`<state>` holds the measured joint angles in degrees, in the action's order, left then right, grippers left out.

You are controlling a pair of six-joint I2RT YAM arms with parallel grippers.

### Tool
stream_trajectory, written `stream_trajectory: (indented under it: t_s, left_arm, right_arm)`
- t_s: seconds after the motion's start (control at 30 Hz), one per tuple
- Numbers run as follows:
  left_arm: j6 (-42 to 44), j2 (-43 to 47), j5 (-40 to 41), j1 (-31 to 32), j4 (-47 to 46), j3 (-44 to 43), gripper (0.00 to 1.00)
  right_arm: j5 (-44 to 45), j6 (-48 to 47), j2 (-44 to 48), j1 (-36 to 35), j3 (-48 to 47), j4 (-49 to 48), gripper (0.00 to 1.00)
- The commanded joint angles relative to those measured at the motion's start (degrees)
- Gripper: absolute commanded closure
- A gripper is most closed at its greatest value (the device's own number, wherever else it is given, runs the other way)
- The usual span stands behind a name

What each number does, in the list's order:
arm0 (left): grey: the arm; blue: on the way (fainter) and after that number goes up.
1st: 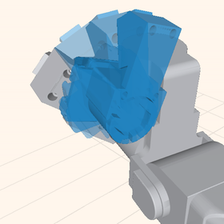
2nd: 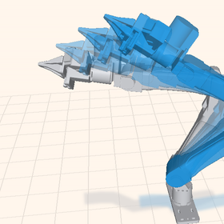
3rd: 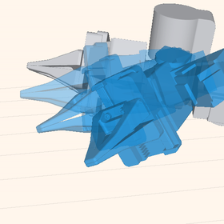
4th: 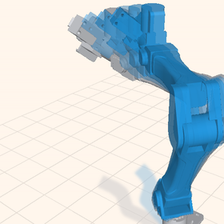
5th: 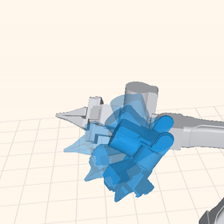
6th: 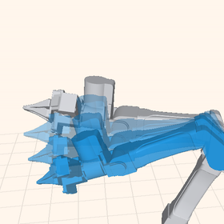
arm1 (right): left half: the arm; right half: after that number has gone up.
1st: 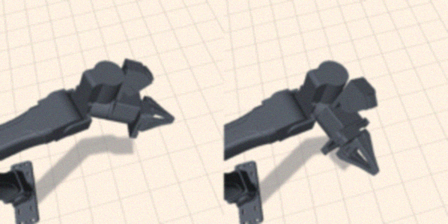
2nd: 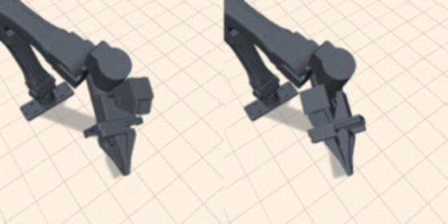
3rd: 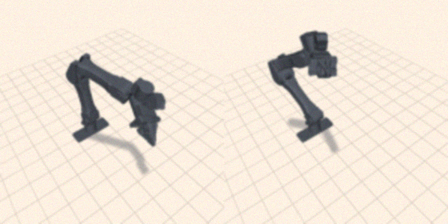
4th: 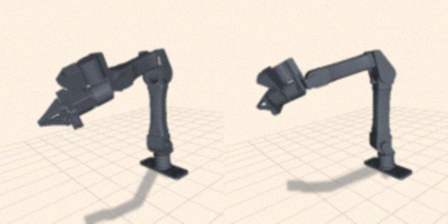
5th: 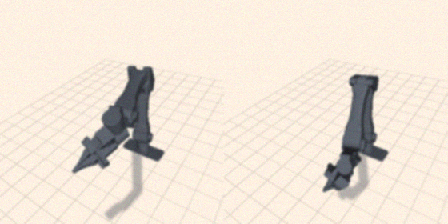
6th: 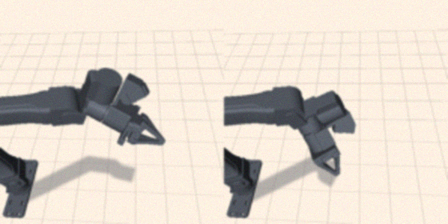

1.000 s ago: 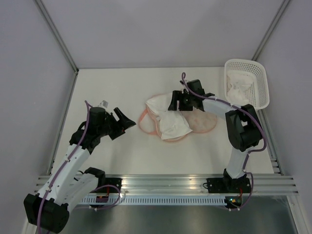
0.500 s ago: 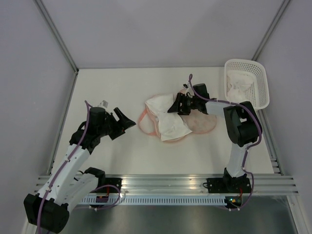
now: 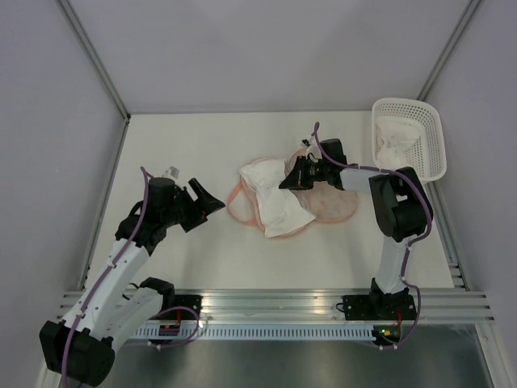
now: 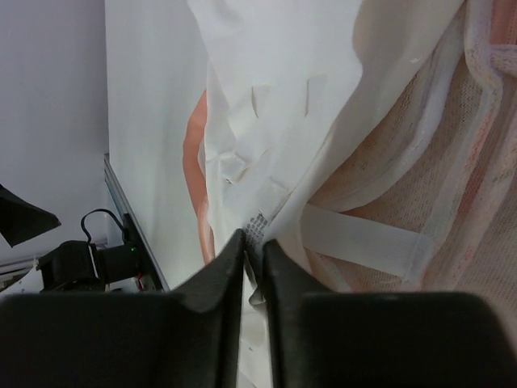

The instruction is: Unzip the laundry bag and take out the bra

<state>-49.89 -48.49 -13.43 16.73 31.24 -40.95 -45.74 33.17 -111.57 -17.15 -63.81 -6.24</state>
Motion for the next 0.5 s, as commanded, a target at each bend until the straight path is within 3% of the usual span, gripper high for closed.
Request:
stream_trajectory:
  t_s: [0.0,0.03,0.07,0.47]
  left_arm:
    - [1.5,-0.1,1.0,-0.1,0.2,-0.5,0.15]
    - [1.5,-0.2,1.0,-0.2,0.2,-0.5,0.15]
    - [1.5,-0.2,1.0,-0.2,0.1,-0.5,0.15]
    - [1.6,0.3,1.0,-0.2,0.4,-0.5,0.15]
  right_arm:
    - [-2.8,-0.1,-2.2,-0.3,-1.4,-2.1,0.91]
    - [-2.8,-0.1,-2.5,-0.4,-1.7,-1.9,0.99]
    - [-2.9,-0.1,-2.6,-0.4,-1.7,-1.8,1.00]
    - [1.9,-2.8,7.8,0.8,-5.2,4.3,0.99]
